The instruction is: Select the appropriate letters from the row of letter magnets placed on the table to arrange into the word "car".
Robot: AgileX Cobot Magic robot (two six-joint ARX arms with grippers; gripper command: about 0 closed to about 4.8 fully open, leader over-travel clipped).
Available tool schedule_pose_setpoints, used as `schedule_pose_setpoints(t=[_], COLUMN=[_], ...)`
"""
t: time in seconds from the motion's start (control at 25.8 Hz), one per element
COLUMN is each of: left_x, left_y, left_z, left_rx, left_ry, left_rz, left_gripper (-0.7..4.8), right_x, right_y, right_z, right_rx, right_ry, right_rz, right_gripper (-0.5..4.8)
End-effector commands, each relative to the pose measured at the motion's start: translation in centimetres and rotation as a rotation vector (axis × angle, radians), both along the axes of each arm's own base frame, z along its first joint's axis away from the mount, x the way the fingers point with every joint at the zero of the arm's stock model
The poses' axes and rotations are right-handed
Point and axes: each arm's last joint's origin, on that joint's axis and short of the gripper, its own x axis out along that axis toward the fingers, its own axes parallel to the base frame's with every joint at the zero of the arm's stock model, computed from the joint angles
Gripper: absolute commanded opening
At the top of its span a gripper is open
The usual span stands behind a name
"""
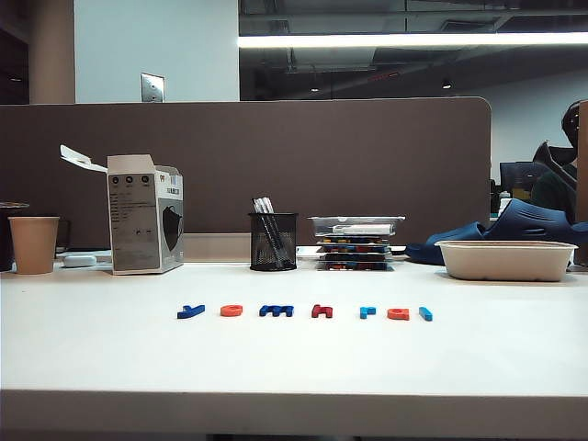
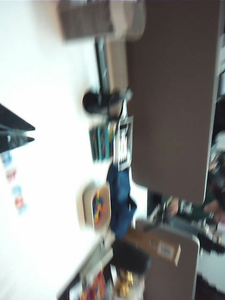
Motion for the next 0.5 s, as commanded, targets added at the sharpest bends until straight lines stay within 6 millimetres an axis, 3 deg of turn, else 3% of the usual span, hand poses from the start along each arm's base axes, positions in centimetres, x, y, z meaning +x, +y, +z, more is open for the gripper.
schedule_pose_setpoints(t=[0.04, 0.31, 0.5], left_x=[2.0, 6.3, 8.6], left_y=[-0.6, -1.2, -4.9], left_z=[2.5, 5.6, 6.3], left_rx=[-0.101, -0.085, 0.000], left_ry=[0.129, 0.389, 0.466], left_rz=[-0.122, -0.069, -0.147], left_gripper=[-0.05, -0.05, -0.05], right_x=[0.0, 0.0, 0.0], right_y=[0.0, 0.0, 0.0], right_z=[0.1, 0.1, 0.1], right_rx=[0.003, 0.003, 0.003], right_ry=[-0.029, -0.029, -0.029], right_rz=[0.000, 0.000, -0.001], right_gripper=[1.93, 1.93, 1.93])
